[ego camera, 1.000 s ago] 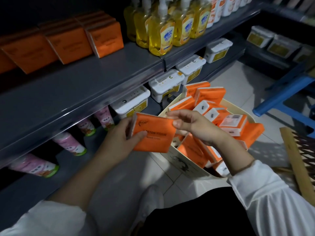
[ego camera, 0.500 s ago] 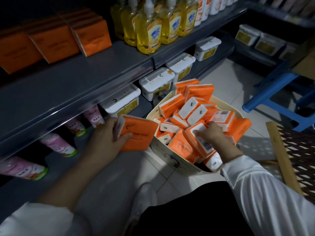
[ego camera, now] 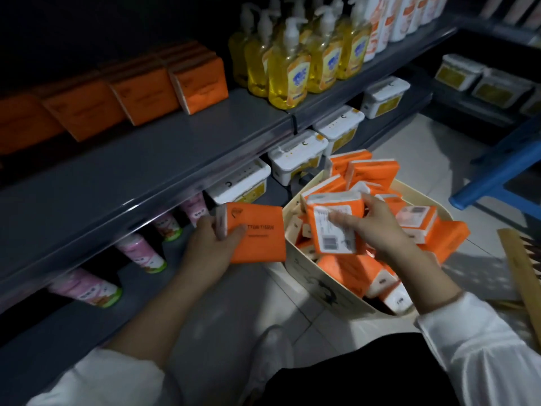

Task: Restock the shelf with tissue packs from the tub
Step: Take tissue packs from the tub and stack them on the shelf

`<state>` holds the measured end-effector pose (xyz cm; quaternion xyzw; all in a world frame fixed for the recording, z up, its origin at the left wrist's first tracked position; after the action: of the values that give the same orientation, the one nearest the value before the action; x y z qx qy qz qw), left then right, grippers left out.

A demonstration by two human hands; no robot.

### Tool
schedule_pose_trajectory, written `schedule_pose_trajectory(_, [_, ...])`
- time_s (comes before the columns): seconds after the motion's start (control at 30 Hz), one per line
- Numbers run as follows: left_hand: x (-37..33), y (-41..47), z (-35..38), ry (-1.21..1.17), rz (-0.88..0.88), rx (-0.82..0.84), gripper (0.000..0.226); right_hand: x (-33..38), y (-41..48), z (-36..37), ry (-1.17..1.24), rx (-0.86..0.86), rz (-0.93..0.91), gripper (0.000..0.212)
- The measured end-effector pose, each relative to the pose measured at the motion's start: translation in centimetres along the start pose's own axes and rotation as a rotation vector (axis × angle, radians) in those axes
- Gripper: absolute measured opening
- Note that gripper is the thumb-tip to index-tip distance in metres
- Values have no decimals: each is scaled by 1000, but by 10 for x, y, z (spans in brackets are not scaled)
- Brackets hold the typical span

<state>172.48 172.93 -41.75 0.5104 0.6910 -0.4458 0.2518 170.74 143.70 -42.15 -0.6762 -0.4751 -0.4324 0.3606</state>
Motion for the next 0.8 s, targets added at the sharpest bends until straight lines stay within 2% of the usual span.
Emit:
schedule_pose_trajectory(0.07, [9, 1, -3, -185, -115, 48, 55, 42, -4, 8, -231, -167, -307, 33])
schedule_pose_trajectory(0.13, [16, 1, -2, -387, -210, 103, 36, 90, -24, 27, -272, -299, -579, 29])
schedule_pose_trajectory(0.2, [18, -3, 1, -538, -283, 168, 26, 123, -45, 59, -234, -244, -792, 33])
schedule_pose_trajectory(0.3, [16, -10, -4, -732, -332, 213, 21, 132, -61, 117, -491, -12, -1022, 55])
schedule_pose_trajectory(0.4, [20, -10, -23, -852, -366, 170, 21, 133, -64, 144, -586, 103, -1044, 52])
schedule_pose_trajectory(0.53, [24, -9, -51, -878, -324, 127, 24, 145, -64, 157, -393, 218, -938, 46])
schedule_pose_trajectory(0.67, [31, -11, -75, -894, -271, 78, 19, 162, -55, 159, -202, 91, -870, 25])
schedule_pose_trajectory(0.73, [34, -14, -86, -863, -244, 77, 26, 165, -45, 158, -175, 22, -747, 33])
schedule_pose_trajectory(0.8, [40, -16, -98, -848, -233, 77, 26, 163, -39, 165, -118, 54, -560, 49])
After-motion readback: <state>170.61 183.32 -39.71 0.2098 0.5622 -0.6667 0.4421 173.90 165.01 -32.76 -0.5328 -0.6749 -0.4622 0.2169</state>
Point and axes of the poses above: each hand's wrist, its own y-axis towards the middle knuckle, its own z-axis out of the palm, x = y × z, the point moved 8 cm from there along y, towards the middle knuckle, and after that the axes turned 7 degrees about -z, right-handed, at the moved point
